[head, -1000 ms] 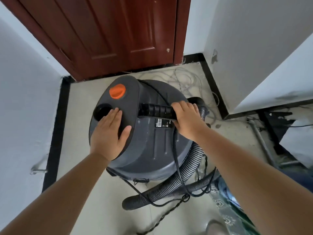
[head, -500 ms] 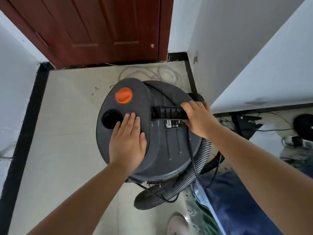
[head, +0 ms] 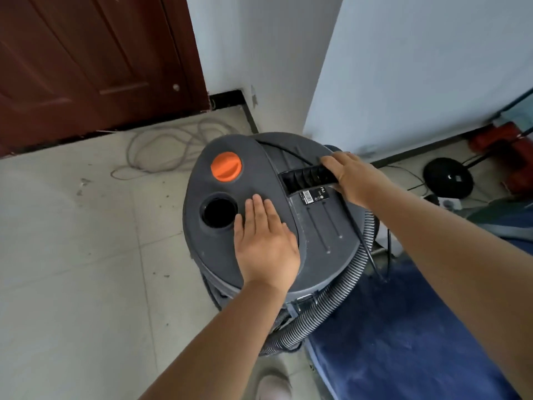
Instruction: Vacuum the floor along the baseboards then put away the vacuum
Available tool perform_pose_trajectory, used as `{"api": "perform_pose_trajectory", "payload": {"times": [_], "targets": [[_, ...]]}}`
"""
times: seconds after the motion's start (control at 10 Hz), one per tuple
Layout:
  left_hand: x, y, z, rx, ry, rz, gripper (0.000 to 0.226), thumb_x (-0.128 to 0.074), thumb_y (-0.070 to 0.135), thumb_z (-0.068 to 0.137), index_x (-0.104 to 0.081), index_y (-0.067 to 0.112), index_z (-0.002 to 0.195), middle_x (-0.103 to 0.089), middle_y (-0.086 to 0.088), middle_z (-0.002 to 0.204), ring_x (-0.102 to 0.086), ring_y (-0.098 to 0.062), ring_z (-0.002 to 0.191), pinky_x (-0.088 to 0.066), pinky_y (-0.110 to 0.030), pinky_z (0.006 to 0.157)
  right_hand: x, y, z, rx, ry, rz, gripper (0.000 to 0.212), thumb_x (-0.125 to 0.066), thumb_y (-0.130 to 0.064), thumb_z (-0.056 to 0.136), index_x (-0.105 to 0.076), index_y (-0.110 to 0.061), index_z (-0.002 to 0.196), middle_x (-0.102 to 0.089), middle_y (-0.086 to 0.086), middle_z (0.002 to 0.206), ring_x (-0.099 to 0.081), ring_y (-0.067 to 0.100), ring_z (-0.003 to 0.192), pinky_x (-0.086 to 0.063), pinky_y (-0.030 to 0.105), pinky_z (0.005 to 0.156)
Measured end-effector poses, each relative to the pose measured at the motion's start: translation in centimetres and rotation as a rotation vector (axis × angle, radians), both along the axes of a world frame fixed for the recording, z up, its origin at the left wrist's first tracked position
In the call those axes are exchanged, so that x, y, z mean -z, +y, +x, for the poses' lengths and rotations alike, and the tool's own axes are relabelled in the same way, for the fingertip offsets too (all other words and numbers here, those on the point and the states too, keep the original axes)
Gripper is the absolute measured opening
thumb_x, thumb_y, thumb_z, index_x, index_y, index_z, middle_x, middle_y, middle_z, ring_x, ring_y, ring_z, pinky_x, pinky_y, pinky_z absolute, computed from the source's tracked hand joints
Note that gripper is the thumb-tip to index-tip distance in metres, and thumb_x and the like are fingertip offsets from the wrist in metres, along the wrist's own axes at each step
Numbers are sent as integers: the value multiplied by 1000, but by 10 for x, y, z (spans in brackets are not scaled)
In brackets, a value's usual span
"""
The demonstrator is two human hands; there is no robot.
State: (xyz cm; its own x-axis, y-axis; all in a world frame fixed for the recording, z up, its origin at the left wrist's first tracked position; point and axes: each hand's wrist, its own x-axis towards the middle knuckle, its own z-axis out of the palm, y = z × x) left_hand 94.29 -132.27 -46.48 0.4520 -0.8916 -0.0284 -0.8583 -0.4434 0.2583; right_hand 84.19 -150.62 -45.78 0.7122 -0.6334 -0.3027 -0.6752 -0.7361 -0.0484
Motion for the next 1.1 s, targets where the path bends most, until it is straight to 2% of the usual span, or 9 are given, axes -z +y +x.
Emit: {"api": "perform_pose_trajectory", "payload": {"times": [0.3,0.4,0.5,0.6,0.7,0.8,0.9,1.0,1.1], "targets": [[-5,-64,-63,14,90,56,51,-33,20,78,-67,-6,106,-65,-22,113,-64,-32,105,-52,-45,84,-1,-63,-29,90,-81,16,54,-46,-6,94,-30,-19,143,-32,14,142,-47,39,113,-42,45,92],[-5,-73,-56,91,113,97,51,-33,20,77,-67,-8,104,-65,-23,111,-65,-34,102,-53,-46,80,-1,-73,-37,136,-105,26,55,-45,-2,92,-31,-20,143,-31,14,141,-48,41,110,-41,46,93],[-4,-75,-31,147,-26,-22,50,-36,23,76,-67,-6,102,-67,-18,101,-67,-32,93,-46,-58,84,1,-75,-41,157,-139,39,57,-44,0,91,-32,-21,142,-31,14,142,-48,39,111,-43,45,92],[-17,-92,-14,146,-93,-65,56,-37,29,83,-56,-9,120,-56,-26,123,-54,-36,117,-31,-58,100,5,-74,-40,155,-160,50,59,-45,1,90,-32,-20,143,-32,15,141,-48,39,112,-42,45,93],[-19,-108,-12,177,29,78,60,-28,32,99,-13,-3,146,-4,-16,156,-3,-25,145,0,-36,116,9,-76,-40,156,-185,58,59,-48,2,87,-35,-17,142,-35,16,138,-49,39,111,-43,46,92],[-15,-106,-13,160,42,129,57,-19,29,101,-2,1,147,9,-10,156,9,-20,144,8,-29,115,14,-76,-39,173,-224,66,57,-49,3,87,-37,-16,139,-37,16,135,-49,39,110,-44,47,91],[-18,-104,-17,153,26,157,56,-15,29,101,1,1,147,11,-11,156,11,-21,144,8,-29,114,11,-67,-37,285,-222,63,56,-47,5,86,-36,-16,138,-35,13,137,-48,37,110,-46,46,89],[-19,-104,-17,154,34,208,57,-13,30,101,3,2,147,13,-10,156,12,-20,144,9,-28,114,7,-59,-33,334,-255,62,65,-50,6,84,-30,-14,142,-28,14,144,-42,38,121,-39,42,99],[-20,-106,-14,162,73,192,58,-13,32,101,6,2,147,15,-10,156,14,-20,144,10,-29,114,-13,-46,-41,329,-337,137,69,-49,3,86,-20,-9,147,-17,14,154,-22,30,139,-18,26,107]]}}
